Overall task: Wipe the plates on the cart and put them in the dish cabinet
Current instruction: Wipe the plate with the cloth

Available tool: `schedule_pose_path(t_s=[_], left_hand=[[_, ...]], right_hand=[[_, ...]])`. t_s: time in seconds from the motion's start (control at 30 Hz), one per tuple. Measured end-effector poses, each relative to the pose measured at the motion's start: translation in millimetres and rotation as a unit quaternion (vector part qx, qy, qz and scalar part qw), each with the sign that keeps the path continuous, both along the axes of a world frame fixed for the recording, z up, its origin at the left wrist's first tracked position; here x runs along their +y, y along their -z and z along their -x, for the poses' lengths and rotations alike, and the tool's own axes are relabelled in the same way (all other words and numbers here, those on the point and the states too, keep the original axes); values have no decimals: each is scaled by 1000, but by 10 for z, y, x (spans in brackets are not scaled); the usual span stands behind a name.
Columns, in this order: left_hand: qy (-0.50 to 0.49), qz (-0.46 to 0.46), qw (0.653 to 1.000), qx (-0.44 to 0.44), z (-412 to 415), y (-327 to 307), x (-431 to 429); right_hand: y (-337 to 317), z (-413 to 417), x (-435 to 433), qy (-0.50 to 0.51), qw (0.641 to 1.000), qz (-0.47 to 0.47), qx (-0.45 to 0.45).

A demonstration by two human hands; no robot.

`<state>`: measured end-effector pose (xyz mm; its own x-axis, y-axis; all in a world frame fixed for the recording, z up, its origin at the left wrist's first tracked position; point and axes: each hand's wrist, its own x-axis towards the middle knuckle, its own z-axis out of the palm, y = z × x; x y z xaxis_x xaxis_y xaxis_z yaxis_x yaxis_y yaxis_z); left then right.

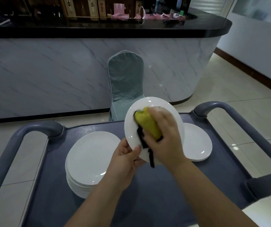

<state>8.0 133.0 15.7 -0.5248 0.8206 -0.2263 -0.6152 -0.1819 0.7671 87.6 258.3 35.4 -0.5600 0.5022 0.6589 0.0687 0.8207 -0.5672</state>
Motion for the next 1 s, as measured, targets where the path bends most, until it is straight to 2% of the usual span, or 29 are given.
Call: schedule_pose_path(t_s=[0.07, 0.13, 0.2, 0.3, 0.33, 0.4, 0.47, 0.53, 0.6, 0.7, 0.77, 0.83, 0.93, 1.0], left_hand=[[-1, -10, 1000, -12, 68, 13, -14], [-2, -6, 1000, -23, 110, 53, -27], [6, 8, 1000, -17, 88, 94, -9], [23, 26, 999, 19, -5, 81, 94], [20, 26, 999, 28, -11, 61, 136], [7, 21, 999, 31, 37, 18, 189], [-4, 14, 1000, 19, 134, 6, 184], [-10, 23, 1000, 6, 194, 53, 143], [-2, 44, 999, 17, 155, 126, 112], [23, 67, 995, 65, 20, 169, 109], [20, 65, 995, 74, 6, 146, 124], [3, 52, 997, 53, 81, 127, 130], [-17, 44, 999, 23, 186, 145, 101], [-14, 64, 997, 36, 170, 177, 76]], right_hand=[[177, -190, -40, -57, 994, -77, -48], [361, -466, 88, -42, 991, -104, -69], [393, -598, 301, 43, 998, -29, -36], [191, -302, 509, 169, 980, 98, 29], [108, -143, 463, 160, 981, 104, 34], [79, 19, 268, 82, 995, 56, 18], [267, -83, 117, -6, 1000, -20, -19], [487, -333, 173, -29, 998, -33, -41], [567, -464, 404, 43, 998, 40, -32], [426, -268, 698, 170, 969, 179, 26], [292, -48, 586, 137, 973, 184, 39], [307, -25, 311, 44, 993, 106, -2], [623, -376, 132, -81, 995, -3, -57], [812, -622, 263, -54, 997, 11, -53]])
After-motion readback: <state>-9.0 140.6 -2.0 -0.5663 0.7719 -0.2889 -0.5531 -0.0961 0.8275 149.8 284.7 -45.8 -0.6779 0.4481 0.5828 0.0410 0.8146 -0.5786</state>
